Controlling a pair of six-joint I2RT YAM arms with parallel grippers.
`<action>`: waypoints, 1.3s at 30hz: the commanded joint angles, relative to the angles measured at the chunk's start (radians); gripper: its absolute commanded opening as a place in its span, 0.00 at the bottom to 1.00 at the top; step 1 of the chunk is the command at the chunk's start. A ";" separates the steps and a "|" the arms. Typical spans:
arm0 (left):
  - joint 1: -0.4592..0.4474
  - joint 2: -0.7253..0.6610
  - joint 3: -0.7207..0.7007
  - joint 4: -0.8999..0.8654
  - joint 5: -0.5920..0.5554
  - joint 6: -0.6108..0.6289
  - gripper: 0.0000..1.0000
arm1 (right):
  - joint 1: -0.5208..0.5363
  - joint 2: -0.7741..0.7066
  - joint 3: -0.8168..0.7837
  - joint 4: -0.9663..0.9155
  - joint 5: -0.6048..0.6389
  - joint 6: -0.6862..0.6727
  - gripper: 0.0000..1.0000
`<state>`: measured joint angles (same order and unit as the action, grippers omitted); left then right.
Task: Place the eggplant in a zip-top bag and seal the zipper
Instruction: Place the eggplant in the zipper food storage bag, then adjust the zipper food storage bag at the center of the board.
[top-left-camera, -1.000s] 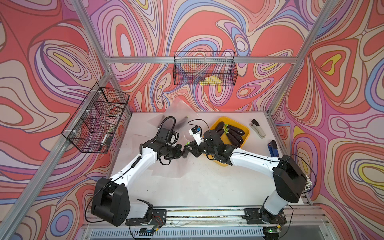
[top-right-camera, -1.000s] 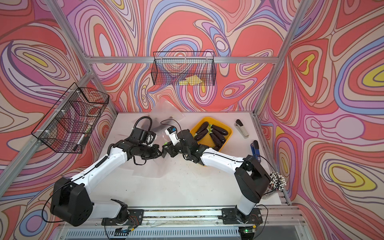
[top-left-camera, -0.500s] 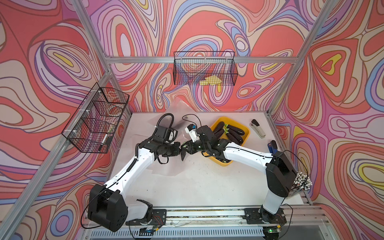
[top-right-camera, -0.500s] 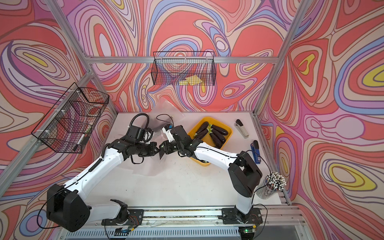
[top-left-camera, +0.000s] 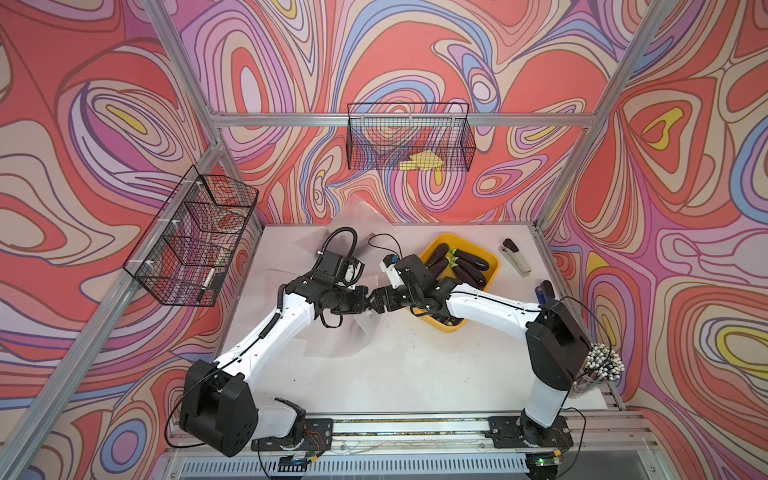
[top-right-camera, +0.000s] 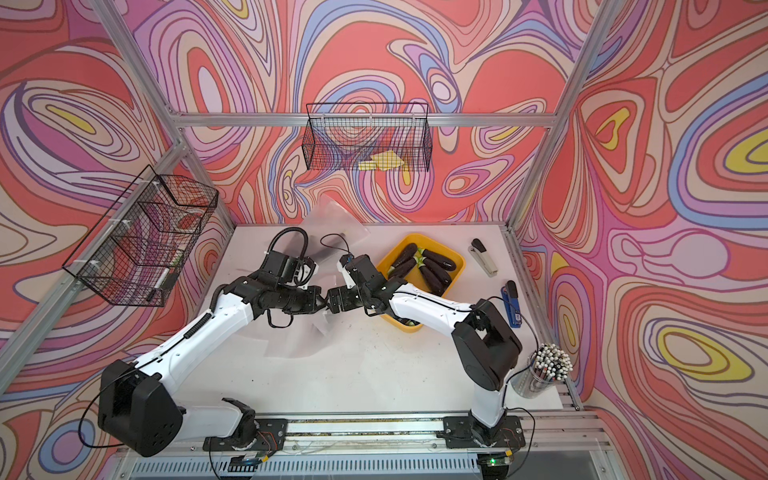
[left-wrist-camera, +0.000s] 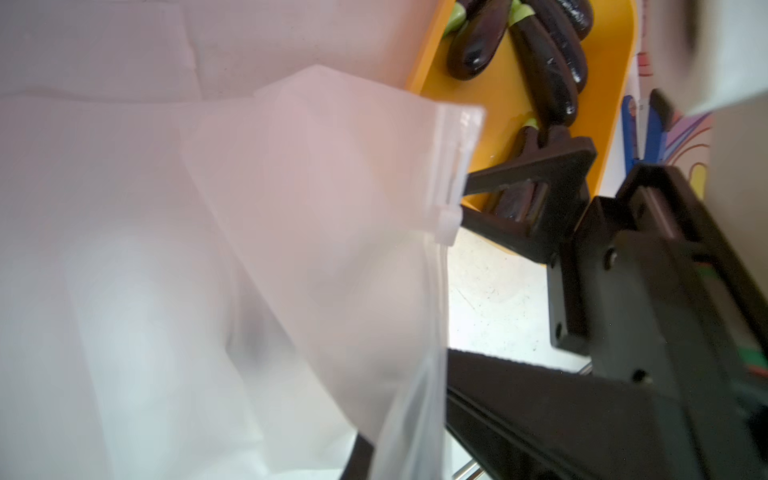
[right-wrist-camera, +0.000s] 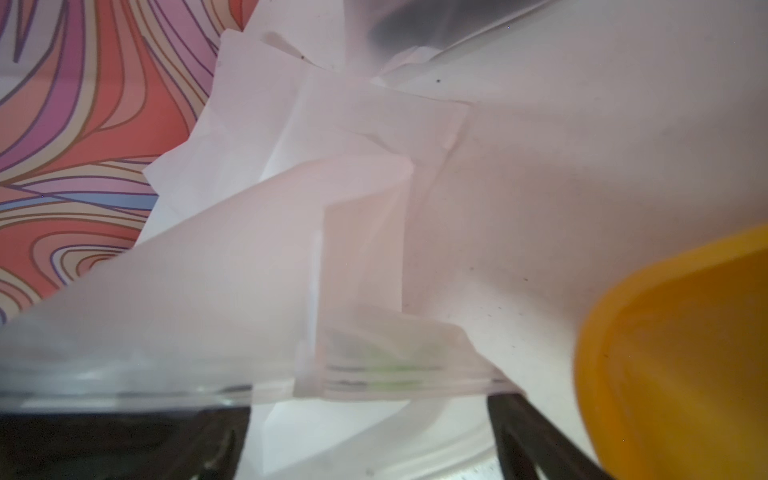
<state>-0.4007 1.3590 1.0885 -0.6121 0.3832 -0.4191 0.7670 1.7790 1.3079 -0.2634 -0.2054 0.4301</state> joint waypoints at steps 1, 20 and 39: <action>0.008 0.074 -0.011 -0.014 -0.117 -0.002 0.00 | -0.019 -0.178 -0.012 0.101 -0.038 0.041 0.98; 0.053 0.101 0.058 -0.234 -0.216 0.101 0.00 | -0.155 -0.318 -0.199 0.342 0.072 0.061 0.98; -0.026 0.053 0.324 -0.571 -0.492 0.138 0.00 | -0.313 -0.013 0.052 -0.135 0.190 0.235 0.66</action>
<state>-0.3809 1.3369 1.4742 -1.1664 -0.1299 -0.2367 0.5102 1.7359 1.3705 -0.3313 -0.0193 0.5739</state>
